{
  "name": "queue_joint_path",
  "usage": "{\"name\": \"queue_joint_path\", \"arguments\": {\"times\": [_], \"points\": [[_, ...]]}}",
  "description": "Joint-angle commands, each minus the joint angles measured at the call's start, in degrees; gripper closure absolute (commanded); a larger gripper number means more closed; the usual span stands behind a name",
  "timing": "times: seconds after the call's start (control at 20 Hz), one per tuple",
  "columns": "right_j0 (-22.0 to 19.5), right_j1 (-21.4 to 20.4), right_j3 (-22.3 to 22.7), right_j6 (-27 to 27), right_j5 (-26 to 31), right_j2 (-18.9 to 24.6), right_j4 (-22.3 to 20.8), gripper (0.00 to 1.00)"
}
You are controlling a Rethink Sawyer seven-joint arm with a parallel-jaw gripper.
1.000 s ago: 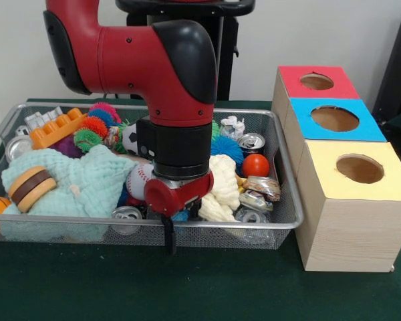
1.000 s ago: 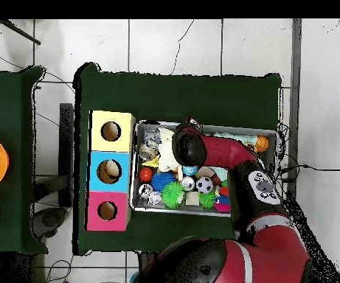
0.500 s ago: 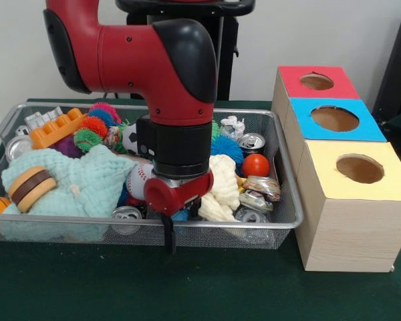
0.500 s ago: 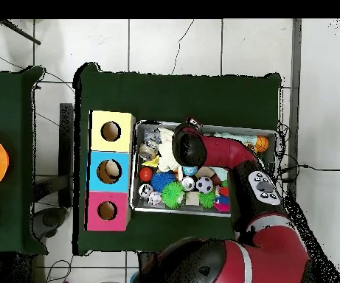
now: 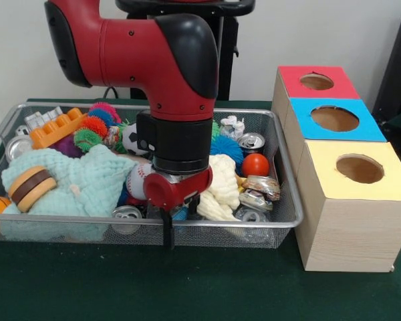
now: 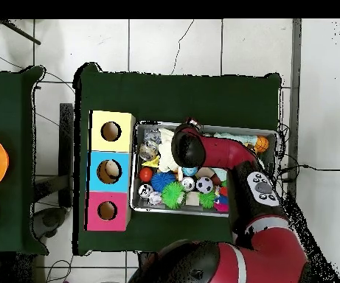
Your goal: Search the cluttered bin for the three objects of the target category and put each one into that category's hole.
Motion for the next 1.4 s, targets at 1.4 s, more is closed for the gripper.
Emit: {"name": "queue_joint_path", "arguments": {"times": [1.4], "points": [[2.24,-6.49,13.88,9.44,16.84,-6.12,1.84,0.0]]}}
